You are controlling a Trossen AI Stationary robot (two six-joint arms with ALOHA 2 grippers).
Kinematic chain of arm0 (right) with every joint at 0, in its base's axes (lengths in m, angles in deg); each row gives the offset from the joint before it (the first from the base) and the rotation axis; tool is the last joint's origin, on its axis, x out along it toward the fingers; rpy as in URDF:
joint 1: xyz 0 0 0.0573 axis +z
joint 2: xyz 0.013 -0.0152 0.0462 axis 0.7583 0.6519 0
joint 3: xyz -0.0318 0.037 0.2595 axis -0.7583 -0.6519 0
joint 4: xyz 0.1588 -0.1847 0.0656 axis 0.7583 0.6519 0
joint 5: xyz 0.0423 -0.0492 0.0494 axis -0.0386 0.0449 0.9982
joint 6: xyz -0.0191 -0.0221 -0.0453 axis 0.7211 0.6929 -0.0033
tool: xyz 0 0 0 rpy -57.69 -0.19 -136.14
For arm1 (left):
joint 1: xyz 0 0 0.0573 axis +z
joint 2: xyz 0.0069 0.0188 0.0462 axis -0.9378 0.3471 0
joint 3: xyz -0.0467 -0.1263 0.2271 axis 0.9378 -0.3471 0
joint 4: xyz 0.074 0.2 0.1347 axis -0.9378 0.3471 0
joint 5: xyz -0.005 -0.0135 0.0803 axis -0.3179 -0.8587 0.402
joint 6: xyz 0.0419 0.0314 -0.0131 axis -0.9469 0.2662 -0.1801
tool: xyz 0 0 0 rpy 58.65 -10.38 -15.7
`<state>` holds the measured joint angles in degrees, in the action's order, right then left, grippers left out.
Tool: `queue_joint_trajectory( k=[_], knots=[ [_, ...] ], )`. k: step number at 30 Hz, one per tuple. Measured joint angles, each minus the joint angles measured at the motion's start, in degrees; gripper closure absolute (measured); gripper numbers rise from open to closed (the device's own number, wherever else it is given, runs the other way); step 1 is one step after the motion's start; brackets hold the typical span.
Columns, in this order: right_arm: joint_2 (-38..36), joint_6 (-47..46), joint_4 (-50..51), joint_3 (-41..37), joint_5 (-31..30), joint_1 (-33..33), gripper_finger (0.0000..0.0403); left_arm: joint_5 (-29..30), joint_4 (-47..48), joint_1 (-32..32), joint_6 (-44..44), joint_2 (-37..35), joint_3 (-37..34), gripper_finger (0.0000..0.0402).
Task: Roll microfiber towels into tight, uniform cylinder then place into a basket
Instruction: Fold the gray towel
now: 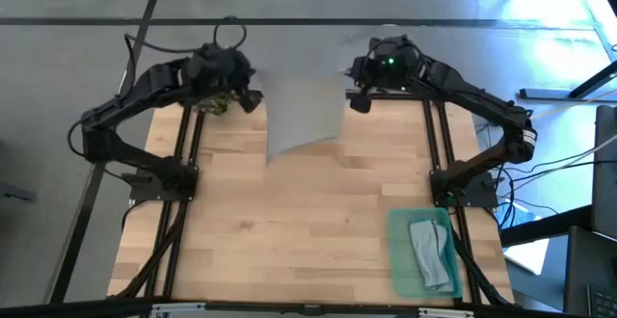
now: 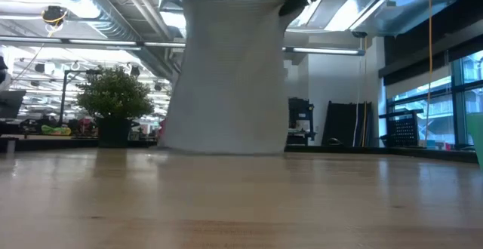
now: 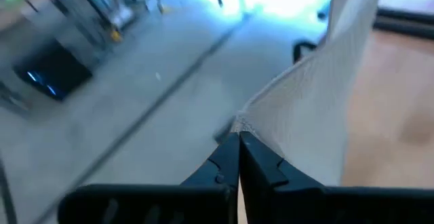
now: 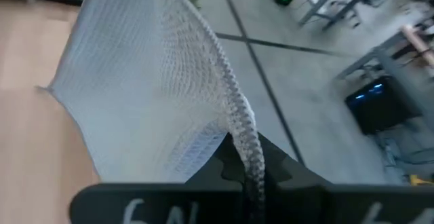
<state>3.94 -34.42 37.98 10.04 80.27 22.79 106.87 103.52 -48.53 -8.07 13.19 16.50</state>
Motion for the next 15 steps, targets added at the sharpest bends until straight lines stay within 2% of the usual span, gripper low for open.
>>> queue_joint_trajectory(
  k=[4, 8, 12, 15],
  knots=[
    [0.0, 2.2, -2.3, 0.1, -1.7, -1.7, 0.04, -1.7, -6.9, 3.5, -7.7, 1.7, 0.0, 0.0401],
    [-0.3, 3.8, -0.1, 2.5, -5.6, -2.0, 0.04, -4.7, -7.9, 4.8, -12.0, 2.3, 0.0, 0.0401],
    [-1.0, 2.8, 5.4, 5.1, -5.4, -0.7, 0.04, -14.1, -7.2, 3.4, -13.3, 2.3, 0.0, 0.0401],
    [-1.2, -1.4, 11.9, 5.1, -4.1, 1.3, 0.04, -20.2, -5.0, 1.5, -13.2, 2.0, 0.0, 0.0401]
  ],
)
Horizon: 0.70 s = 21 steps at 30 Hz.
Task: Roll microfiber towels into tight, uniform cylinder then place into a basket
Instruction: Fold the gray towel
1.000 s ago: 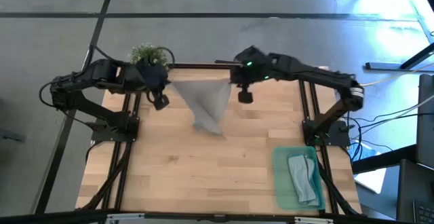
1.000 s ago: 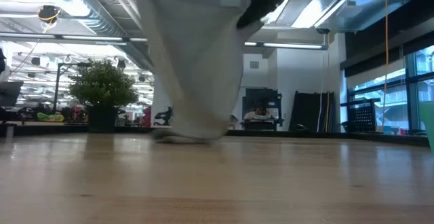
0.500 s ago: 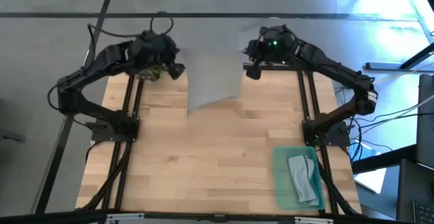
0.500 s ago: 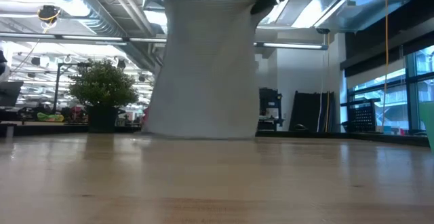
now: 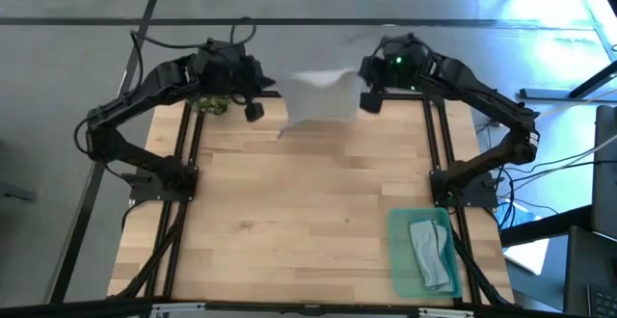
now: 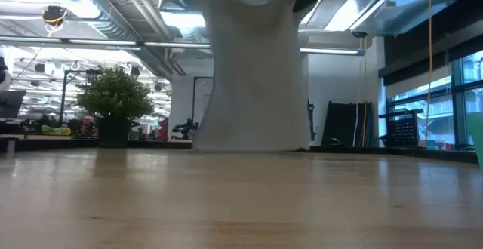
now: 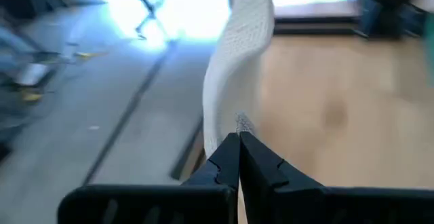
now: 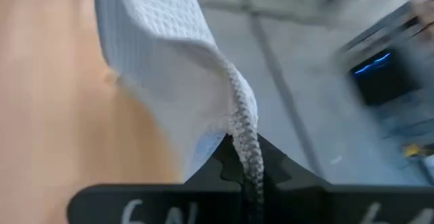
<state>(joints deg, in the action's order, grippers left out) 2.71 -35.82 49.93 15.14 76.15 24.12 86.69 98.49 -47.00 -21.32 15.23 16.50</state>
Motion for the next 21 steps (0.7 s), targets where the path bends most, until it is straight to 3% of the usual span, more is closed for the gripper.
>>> queue_joint_trajectory(
  k=[4, 7, 11, 15, 21],
  knots=[
    [-0.2, -4.2, 8.4, -2.2, 3.7, 3.0, 0.04, -4.7, 7.2, -3.5, 1.4, 0.1, 0.0, 0.0401],
    [-0.5, -6.8, 9.0, -4.7, 7.7, 5.7, 0.04, -8.8, 9.8, -6.6, 3.9, 0.1, -0.3, 0.0401],
    [-1.9, -10.1, 9.4, -7.1, 7.8, 9.8, 0.04, -12.4, 11.4, -10.9, 8.2, 0.1, -0.4, 0.0401],
    [-3.7, -11.7, 10.0, -9.1, 6.6, 12.5, 0.04, -11.2, 11.6, -14.8, 11.0, 0.2, -0.4, 0.0401],
    [-5.1, -13.0, 9.3, -9.1, 2.7, 13.1, 0.04, -4.2, 11.5, -18.0, 13.6, 0.2, -0.4, 0.0401]
  ],
)
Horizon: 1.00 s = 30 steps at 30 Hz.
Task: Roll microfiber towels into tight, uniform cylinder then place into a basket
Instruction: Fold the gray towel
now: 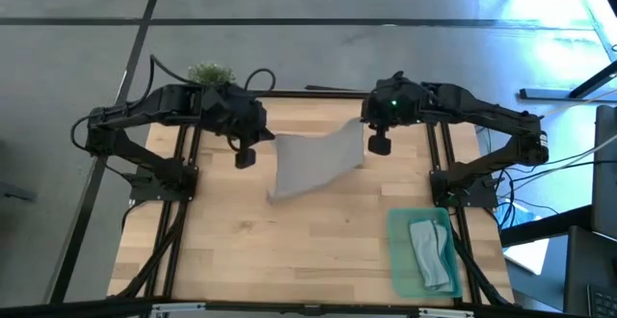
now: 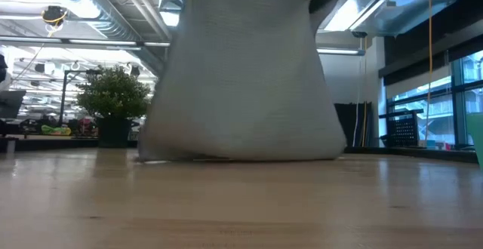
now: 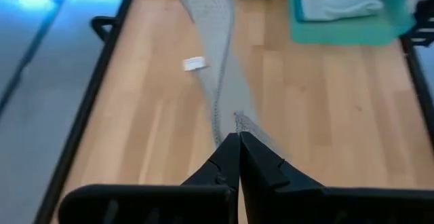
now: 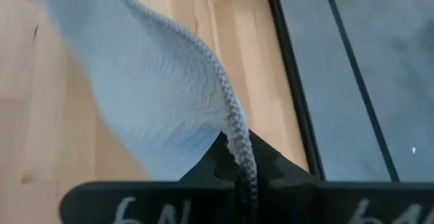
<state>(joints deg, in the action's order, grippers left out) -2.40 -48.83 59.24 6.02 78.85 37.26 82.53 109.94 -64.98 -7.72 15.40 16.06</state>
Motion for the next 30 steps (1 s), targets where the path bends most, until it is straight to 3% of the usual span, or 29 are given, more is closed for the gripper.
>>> queue_joint_trajectory(
  k=[5, 16, 25, 30],
  knots=[
    [0.3, 1.9, -2.2, 0.0, 0.0, -0.7, 0.04, 5.9, 0.1, 1.1, 0.1, 0.0, 0.0, 0.0401],
    [1.1, 8.2, -10.5, 0.0, 0.0, -5.9, 0.04, 13.0, 0.3, 9.0, -0.2, 0.0, 0.0, 0.0401],
    [1.1, 15.7, -23.7, 0.6, -0.1, -13.5, 0.04, 17.4, -10.0, 18.1, -11.8, 0.0, 0.0, 0.0401],
    [0.7, 16.7, -22.6, 2.6, -2.2, -14.6, 0.04, 17.3, -15.5, 19.6, -19.3, 0.0, 0.0, 0.0401]
  ],
)
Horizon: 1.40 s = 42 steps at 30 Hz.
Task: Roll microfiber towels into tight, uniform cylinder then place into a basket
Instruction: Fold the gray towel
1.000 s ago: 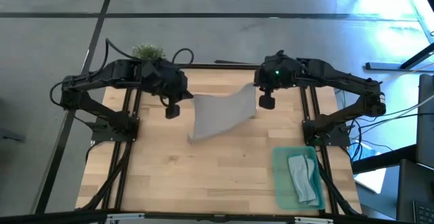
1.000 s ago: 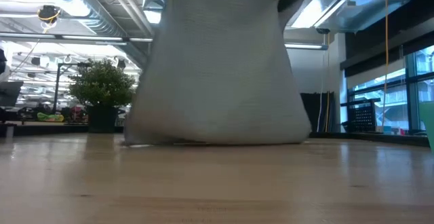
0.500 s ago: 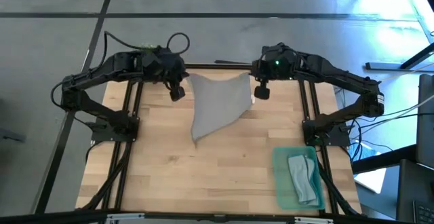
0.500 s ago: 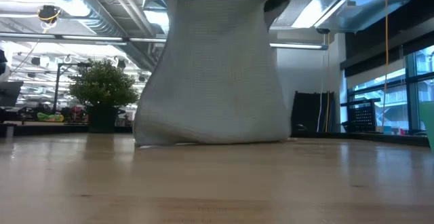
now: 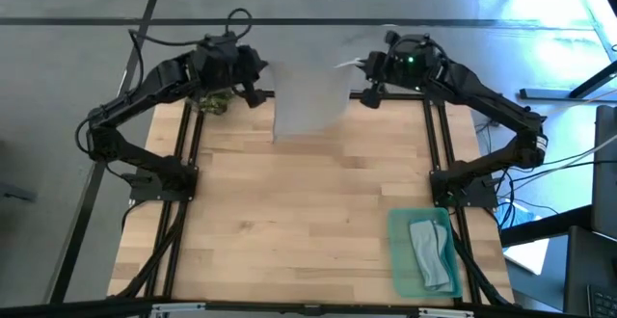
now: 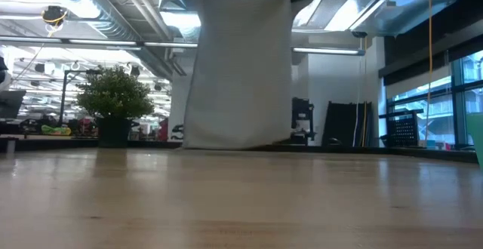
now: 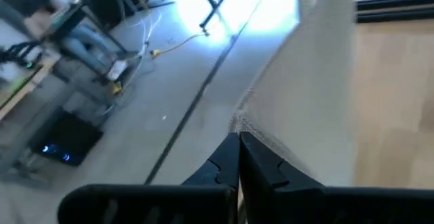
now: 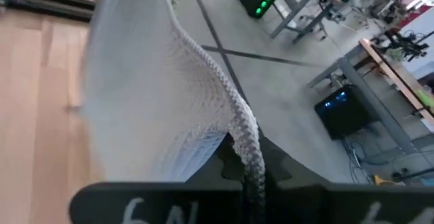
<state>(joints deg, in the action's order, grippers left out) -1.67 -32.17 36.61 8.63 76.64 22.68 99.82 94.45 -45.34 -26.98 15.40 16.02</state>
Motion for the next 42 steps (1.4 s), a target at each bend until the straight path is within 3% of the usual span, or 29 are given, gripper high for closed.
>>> queue_joint_trajectory(
  k=[7, 11, 14, 19, 25, 33, 38, 42],
  knots=[
    [-2.6, -5.4, 14.9, 0.2, 3.2, 2.9, 0.04, -12.2, 8.3, -2.7, 3.2, 0.0, 0.0, 0.0401],
    [-3.9, -9.9, 20.0, -4.2, 9.0, 5.6, 0.04, -15.6, 14.0, -6.0, 9.1, 0.9, -0.1, 0.0401],
    [-5.7, -14.1, 20.6, -9.3, 9.7, 8.1, 0.04, -17.5, 15.0, -9.3, 13.2, 1.3, 0.0, 0.0401],
    [-9.2, -21.2, 19.2, -18.3, 10.1, 12.4, 0.04, -20.0, 16.7, -16.0, 22.1, 2.4, -1.5, 0.0401],
    [-11.7, -28.5, 16.7, -26.6, 13.9, 18.3, 0.04, -20.7, 15.4, -24.9, 33.6, 2.6, -10.0, 0.0401],
    [-11.0, -33.1, 3.7, -38.2, 25.2, 25.1, 0.04, -21.0, 2.2, -35.0, 46.6, 2.6, -23.7, 0.0401],
    [-9.4, -33.2, -2.4, -41.9, 24.9, 25.7, 0.04, -20.6, 0.1, -37.9, 50.8, 2.6, -28.3, 0.0401],
    [-7.6, -30.4, -3.5, -42.1, 21.1, 24.2, 0.04, -17.4, 0.4, -37.5, 52.4, 2.5, -30.1, 0.0401]
  ],
)
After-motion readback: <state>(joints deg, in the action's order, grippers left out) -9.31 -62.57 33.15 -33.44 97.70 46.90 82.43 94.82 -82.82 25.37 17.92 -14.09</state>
